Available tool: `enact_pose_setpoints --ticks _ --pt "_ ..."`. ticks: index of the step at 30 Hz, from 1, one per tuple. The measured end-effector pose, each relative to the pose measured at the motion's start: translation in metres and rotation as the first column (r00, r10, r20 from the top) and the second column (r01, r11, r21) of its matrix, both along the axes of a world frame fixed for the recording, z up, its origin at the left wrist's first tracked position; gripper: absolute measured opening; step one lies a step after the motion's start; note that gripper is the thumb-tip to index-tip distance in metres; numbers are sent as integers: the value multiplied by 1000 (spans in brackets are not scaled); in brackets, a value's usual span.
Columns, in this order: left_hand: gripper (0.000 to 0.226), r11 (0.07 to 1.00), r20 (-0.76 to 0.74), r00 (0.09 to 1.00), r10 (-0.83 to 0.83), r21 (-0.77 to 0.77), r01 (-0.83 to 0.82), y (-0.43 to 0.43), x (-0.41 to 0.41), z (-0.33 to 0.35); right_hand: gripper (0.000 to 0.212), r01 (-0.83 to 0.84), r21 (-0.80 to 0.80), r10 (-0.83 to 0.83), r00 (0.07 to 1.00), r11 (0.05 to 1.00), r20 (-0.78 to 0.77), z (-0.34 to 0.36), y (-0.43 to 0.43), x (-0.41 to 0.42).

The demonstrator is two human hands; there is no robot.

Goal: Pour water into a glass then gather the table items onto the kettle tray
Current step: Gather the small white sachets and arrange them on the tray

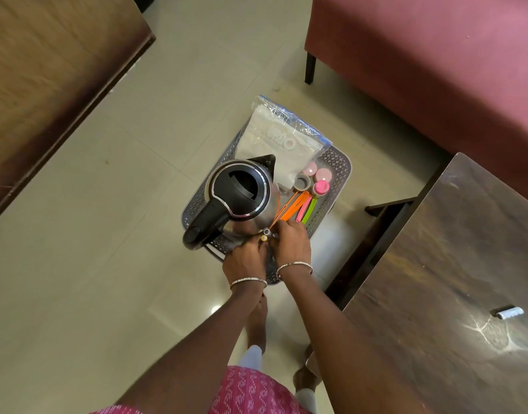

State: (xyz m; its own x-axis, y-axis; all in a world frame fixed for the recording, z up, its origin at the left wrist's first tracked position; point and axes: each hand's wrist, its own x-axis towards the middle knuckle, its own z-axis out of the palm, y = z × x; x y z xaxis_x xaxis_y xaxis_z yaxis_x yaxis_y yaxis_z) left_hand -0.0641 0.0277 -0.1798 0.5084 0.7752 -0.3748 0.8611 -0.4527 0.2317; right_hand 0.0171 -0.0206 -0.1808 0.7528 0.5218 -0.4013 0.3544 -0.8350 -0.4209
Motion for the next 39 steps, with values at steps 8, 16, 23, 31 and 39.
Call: enact_pose_setpoints --ticks 8,16,23,31,39 --pt "32 1000 -12 1000 -9 17 9 -1 1 -3 19 -21 -54 24 999 998 42 -3 0 -2" --pt "28 1000 18 1000 3 24 -3 -2 -1 0 23 27 38 -24 997 999 -73 8 -7 4" --pt "29 1000 -12 1000 -5 21 6 -2 2 2 26 4 -39 -3 999 999 34 17 -21 -1" --pt "30 999 -24 1000 -4 53 5 -2 6 -3 22 -66 -207 100 982 976 158 7 -11 -8" --pt "32 997 -88 994 70 35 -67 -6 14 -12 18 -23 -144 48 983 989 175 -5 -4 -7"
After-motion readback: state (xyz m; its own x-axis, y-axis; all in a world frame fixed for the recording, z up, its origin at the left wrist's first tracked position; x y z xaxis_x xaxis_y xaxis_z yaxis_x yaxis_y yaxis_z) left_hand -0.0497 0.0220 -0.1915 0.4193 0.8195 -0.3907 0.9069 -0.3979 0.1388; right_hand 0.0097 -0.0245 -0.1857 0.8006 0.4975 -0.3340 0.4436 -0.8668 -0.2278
